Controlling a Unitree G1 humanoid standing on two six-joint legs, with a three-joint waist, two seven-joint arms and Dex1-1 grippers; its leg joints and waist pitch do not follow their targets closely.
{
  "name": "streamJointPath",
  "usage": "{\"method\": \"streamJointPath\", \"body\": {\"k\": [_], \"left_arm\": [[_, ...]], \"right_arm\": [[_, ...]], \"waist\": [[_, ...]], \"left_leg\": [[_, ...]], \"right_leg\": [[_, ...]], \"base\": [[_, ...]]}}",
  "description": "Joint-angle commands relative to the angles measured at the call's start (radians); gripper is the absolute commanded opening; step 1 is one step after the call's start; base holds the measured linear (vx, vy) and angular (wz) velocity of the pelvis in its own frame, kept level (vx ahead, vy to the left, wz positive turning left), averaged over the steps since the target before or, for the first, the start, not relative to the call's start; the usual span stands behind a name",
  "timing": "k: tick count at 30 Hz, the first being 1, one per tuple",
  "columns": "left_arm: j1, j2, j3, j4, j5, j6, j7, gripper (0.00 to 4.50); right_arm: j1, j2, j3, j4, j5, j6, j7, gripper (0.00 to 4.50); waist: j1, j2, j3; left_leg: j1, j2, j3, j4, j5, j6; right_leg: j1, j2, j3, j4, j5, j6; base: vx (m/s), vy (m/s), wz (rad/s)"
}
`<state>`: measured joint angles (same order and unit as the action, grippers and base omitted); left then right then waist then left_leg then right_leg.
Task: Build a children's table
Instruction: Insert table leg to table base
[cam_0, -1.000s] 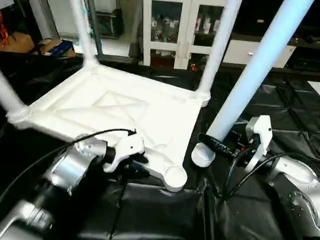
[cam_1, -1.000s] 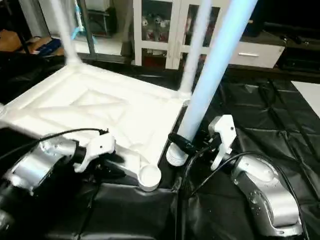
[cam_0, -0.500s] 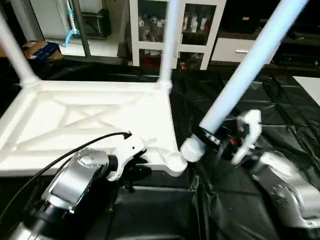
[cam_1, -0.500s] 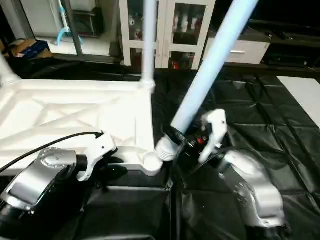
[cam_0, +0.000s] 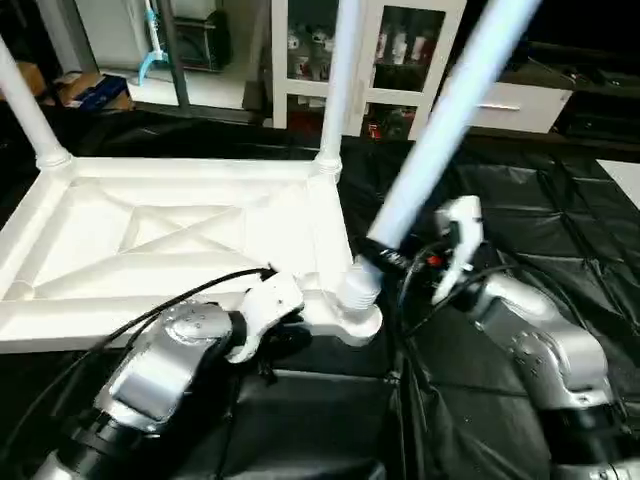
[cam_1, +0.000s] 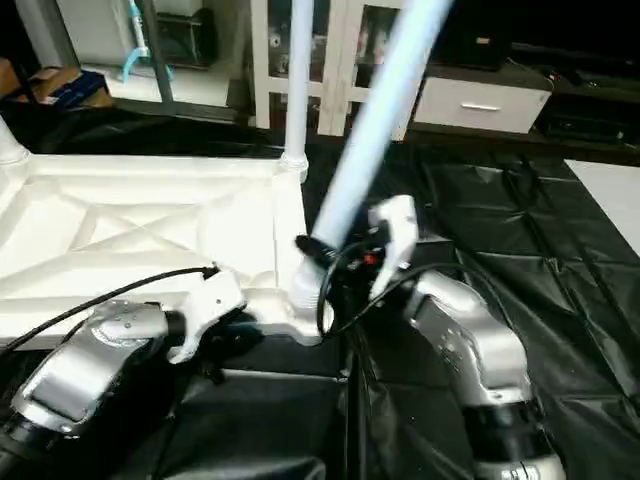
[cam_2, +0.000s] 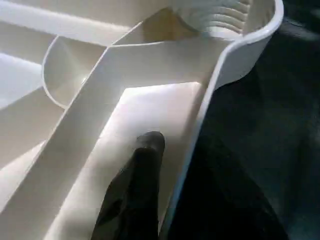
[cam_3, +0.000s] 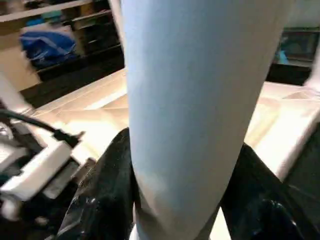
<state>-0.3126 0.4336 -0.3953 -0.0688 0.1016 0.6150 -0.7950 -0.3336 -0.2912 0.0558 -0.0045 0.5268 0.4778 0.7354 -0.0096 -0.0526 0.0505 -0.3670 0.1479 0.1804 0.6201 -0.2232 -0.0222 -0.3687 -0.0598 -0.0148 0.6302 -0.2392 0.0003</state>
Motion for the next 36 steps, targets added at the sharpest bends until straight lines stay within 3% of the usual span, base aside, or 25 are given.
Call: {"method": "streamJointPath", "body": {"k": [1,5,7,8,10,12,13,14,16,17,20,21,22,24,25,27,28,29,32,36], "left_arm": [[0.01,-0.004,-0.025,0.044,0.023,0.007,0.017,0.88],[0.001,-0.077,0.051,0.071,-0.066,-0.008,0.01,0.88],[-0.006,-0.103,0.091,0.073,-0.123,0.008,-0.011,0.88],[-0.015,-0.119,0.116,0.06,-0.159,0.067,-0.016,1.41],[-0.025,-0.132,0.134,0.047,-0.182,0.12,-0.011,1.55],[-0.041,-0.143,0.135,0.035,-0.189,0.167,-0.003,1.58],[-0.047,-0.145,0.127,0.041,-0.176,0.151,0.007,1.69],[-0.055,-0.13,0.097,0.066,-0.144,0.06,0.001,1.97],[-0.059,-0.117,0.081,0.087,-0.133,-0.009,-0.024,1.97],[-0.063,-0.108,0.075,0.096,-0.135,-0.031,-0.049,1.97],[-0.072,-0.065,0.049,0.115,-0.145,-0.121,-0.152,1.97],[-0.089,-0.04,0.038,0.142,-0.13,-0.174,-0.179,1.97],[-0.105,-0.023,0.033,0.165,-0.118,-0.206,-0.192,1.97],[-0.125,-0.005,0.031,0.19,-0.115,-0.226,-0.218,1.97],[-0.143,0.01,0.029,0.207,-0.121,-0.234,-0.242,1.97],[-0.161,0.03,0.017,0.228,-0.125,-0.241,-0.282,1.97],[-0.17,0.043,0.003,0.243,-0.126,-0.259,-0.316,1.97],[-0.174,0.047,-0.002,0.256,-0.122,-0.278,-0.325,1.97],[-0.182,0.05,-0.014,0.288,-0.123,-0.298,-0.36,1.97],[-0.196,0.05,-0.038,0.356,-0.105,-0.341,-0.387,1.97]], "right_arm": [[-0.026,-0.03,-0.002,0.002,-0.005,-0.012,0.032,1.82],[-0.034,-0.043,-0.025,0.006,0.008,-0.008,0.039,1.82],[-0.034,-0.05,-0.034,-0.002,0.015,-0.004,0.042,1.82],[-0.03,-0.057,-0.039,-0.009,0.018,-0.005,0.049,1.82],[-0.026,-0.064,-0.044,-0.014,0.017,-0.007,0.056,1.82],[-0.014,-0.078,-0.057,-0.028,0.021,-0.007,0.068,1.82],[-0.01,-0.083,-0.062,-0.031,0.023,-0.008,0.07,1.82],[-0.006,-0.092,-0.071,-0.04,0.028,-0.005,0.071,1.82],[-0.003,-0.097,-0.077,-0.049,0.033,-0.001,0.071,1.82],[-0.001,-0.099,-0.079,-0.053,0.034,0.0,0.071,1.82],[0.007,-0.107,-0.083,-0.065,0.039,0.003,0.074,1.82],[0.012,-0.114,-0.083,-0.073,0.042,0.004,0.077,1.82],[0.016,-0.118,-0.084,-0.079,0.044,0.005,0.08,1.82],[0.02,-0.122,-0.086,-0.087,0.047,0.008,0.082,1.82],[0.023,-0.124,-0.09,-0.094,0.049,0.012,0.086,1.82],[0.027,-0.124,-0.092,-0.1,0.05,0.014,0.084,1.82],[0.033,-0.125,-0.093,-0.108,0.053,0.016,0.082,1.82],[0.036,-0.125,-0.092,-0.112,0.052,0.016,0.08,1.82],[0.044,-0.127,-0.091,-0.122,0.053,0.017,0.078,1.82],[0.053,-0.13,-0.09,-0.133,0.053,0.02,0.075,1.82]], "waist": [[0.003,-0.002,-0.045],[0.009,-0.009,-0.047],[0.016,-0.007,-0.049],[0.018,-0.001,-0.05],[0.018,-0.006,-0.053],[0.018,-0.001,-0.056],[0.02,-0.003,-0.057],[0.024,0.004,-0.056],[0.024,-0.001,-0.056],[0.023,0.005,-0.055],[0.022,0.006,-0.054],[0.024,0.026,-0.055],[0.02,0.013,-0.055],[0.021,0.013,-0.056],[0.022,0.025,-0.056],[0.021,0.02,-0.057],[0.023,0.033,-0.056],[0.021,0.026,-0.057],[0.023,0.027,-0.059],[0.024,0.027,-0.057]], "left_leg": [[0.013,0.088,-0.035,-0.091,-0.111,0.027],[0.013,0.086,-0.03,-0.086,-0.068,0.044],[0.015,0.085,-0.029,-0.084,-0.062,0.046],[0.015,0.086,-0.03,-0.084,-0.053,0.045],[0.013,0.085,-0.03,-0.081,-0.019,0.056],[0.014,0.085,-0.029,-0.078,0.0,0.066],[0.011,0.084,-0.029,-0.075,0.02,0.087],[0.009,0.083,-0.03,-0.074,0.021,0.102],[0.01,0.086,-0.03,-0.075,0.01,0.109],[0.011,0.087,-0.031,-0.076,0.0,0.104],[0.016,0.089,-0.031,-0.08,-0.027,0.084],[0.018,0.088,-0.033,-0.08,-0.025,0.075],[0.017,0.086,-0.031,-0.079,-0.034,0.072],[0.016,0.086,-0.031,-0.079,-0.027,0.068],[0.016,0.084,-0.031,-0.078,-0.021,0.066],[0.018,0.085,-0.029,-0.078,-0.02,0.06],[0.018,0.084,-0.031,-0.078,-0.017,0.057],[0.018,0.084,-0.029,-0.078,-0.016,0.057],[0.016,0.083,-0.028,-0.075,0.006,0.07],[0.017,0.086,-0.027,-0.077,-0.023,0.063]], "right_leg": [[0.02,-0.087,0.042,-0.078,-0.091,-0.235],[0.024,-0.089,0.043,-0.073,-0.015,-0.249],[0.024,-0.09,0.043,-0.071,-0.008,-0.263],[0.025,-0.09,0.042,-0.068,0.009,-0.269],[0.029,-0.088,0.041,-0.062,0.057,-0.279],[0.029,-0.088,0.042,-0.06,0.096,-0.289],[0.032,-0.087,0.042,-0.058,0.142,-0.298],[0.032,-0.088,0.042,-0.06,0.145,-0.299],[0.034,-0.087,0.041,-0.061,0.131,-0.291],[0.032,-0.087,0.041,-0.062,0.12,-0.289],[0.029,-0.086,0.04,-0.062,0.081,-0.283],[0.028,-0.085,0.039,-0.059,0.091,-0.285],[0.029,-0.082,0.039,-0.063,0.093,-0.281],[0.032,-0.084,0.039,-0.058,0.112,-0.283],[0.031,-0.086,0.04,-0.055,0.125,-0.29],[0.031,-0.084,0.039,-0.054,0.133,-0.298],[0.03,-0.085,0.039,-0.052,0.14,-0.301],[0.032,-0.083,0.039,-0.054,0.152,-0.303],[0.034,-0.086,0.039,-0.049,0.189,-0.314],[0.034,-0.087,0.039,-0.052,0.158,-0.32]], "base": [[0.0,0.0,0.0],[0.0,0.0,0.0],[0.0,0.0,0.0],[0.0,0.0,0.0],[0.0,0.0,0.0],[0.0,0.0,0.0],[0.0,0.0,0.0],[0.0,0.0,0.0],[0.0,0.0,0.0],[0.0,0.0,0.0],[0.0,0.0,0.0],[0.0,0.0,0.0],[0.0,0.0,0.0],[0.0,0.0,0.0],[0.0,0.0,0.0],[0.0,0.0,0.0],[0.0,0.0,0.0],[0.0,0.0,0.0],[0.0,0.0,0.0],[0.0,0.0,0.0]]}}
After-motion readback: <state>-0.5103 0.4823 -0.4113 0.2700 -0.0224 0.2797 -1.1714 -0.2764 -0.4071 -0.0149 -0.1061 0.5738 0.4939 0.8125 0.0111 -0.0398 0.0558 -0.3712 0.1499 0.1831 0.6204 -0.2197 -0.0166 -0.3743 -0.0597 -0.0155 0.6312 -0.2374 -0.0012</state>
